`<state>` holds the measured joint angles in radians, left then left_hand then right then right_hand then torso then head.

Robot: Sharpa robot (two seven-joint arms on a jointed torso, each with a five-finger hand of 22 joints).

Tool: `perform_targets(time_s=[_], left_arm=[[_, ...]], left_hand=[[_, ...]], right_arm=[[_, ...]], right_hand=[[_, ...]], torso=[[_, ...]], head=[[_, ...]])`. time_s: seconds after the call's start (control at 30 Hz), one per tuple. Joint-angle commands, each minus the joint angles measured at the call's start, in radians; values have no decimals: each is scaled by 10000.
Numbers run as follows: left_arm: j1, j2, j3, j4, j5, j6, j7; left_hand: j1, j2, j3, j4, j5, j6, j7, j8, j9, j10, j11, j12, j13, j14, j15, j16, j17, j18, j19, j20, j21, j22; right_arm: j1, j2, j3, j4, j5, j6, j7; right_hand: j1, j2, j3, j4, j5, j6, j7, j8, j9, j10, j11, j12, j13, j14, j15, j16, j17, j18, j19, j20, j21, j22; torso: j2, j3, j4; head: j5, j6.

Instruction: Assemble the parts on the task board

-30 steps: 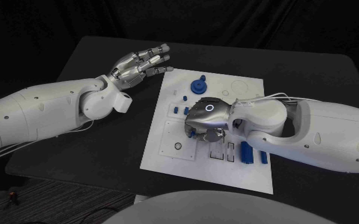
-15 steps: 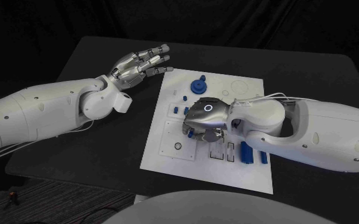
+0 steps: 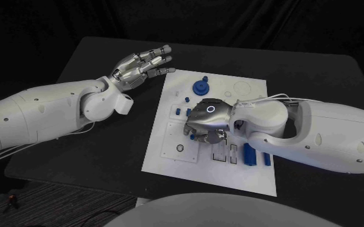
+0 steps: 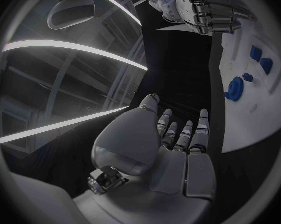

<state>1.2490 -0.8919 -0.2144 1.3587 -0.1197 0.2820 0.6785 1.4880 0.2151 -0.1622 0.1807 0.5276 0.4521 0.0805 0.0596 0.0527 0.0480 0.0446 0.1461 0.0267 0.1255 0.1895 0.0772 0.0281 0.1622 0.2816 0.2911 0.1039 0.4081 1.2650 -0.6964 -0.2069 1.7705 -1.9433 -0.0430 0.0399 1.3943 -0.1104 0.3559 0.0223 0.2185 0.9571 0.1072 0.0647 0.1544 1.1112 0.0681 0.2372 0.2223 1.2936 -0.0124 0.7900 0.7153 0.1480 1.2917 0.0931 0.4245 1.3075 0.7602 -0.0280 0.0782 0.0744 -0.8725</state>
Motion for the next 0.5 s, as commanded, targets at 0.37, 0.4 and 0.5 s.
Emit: perform_targets(time_s=[0.37,0.4,0.5], left_arm=[[-23,4,10,-2,68,171,137],[-23,-1,10,2,68,171,137],[-25,-26,10,15,68,162,130]], left_hand=[[13,97,85,3,-35,70,26,71,8,-2,76,45,13,-44,41,38,7,62,-34,-14,-19,-19],[13,97,85,3,-35,70,26,71,8,-2,76,45,13,-44,41,38,7,62,-34,-14,-19,-19],[13,97,85,3,-35,70,26,71,8,-2,76,45,13,-44,41,38,7,62,-34,-14,-19,-19]], right_arm=[[-15,-124,0,33,-83,-286,-14],[-14,-163,0,44,-83,-349,-11],[5,-362,1,106,-83,-553,43]], right_hand=[[-330,-204,-177,300,-798,-120,-37,38,-29,-313,82,52,63,-71,112,-96,-117,189,-63,68,-320,290],[-360,-230,-211,335,-873,-144,-45,34,-33,-385,101,26,56,-76,127,-101,-132,191,-61,79,-360,279],[-447,-325,-387,449,-1159,-363,-49,-7,-79,-951,225,-211,-41,-207,210,-248,-307,224,-154,146,-778,178]], torso=[[-21,5,-4],[-22,7,-2],[-22,12,0]], head=[[-6,-1],[-14,-1],[-19,-1]])
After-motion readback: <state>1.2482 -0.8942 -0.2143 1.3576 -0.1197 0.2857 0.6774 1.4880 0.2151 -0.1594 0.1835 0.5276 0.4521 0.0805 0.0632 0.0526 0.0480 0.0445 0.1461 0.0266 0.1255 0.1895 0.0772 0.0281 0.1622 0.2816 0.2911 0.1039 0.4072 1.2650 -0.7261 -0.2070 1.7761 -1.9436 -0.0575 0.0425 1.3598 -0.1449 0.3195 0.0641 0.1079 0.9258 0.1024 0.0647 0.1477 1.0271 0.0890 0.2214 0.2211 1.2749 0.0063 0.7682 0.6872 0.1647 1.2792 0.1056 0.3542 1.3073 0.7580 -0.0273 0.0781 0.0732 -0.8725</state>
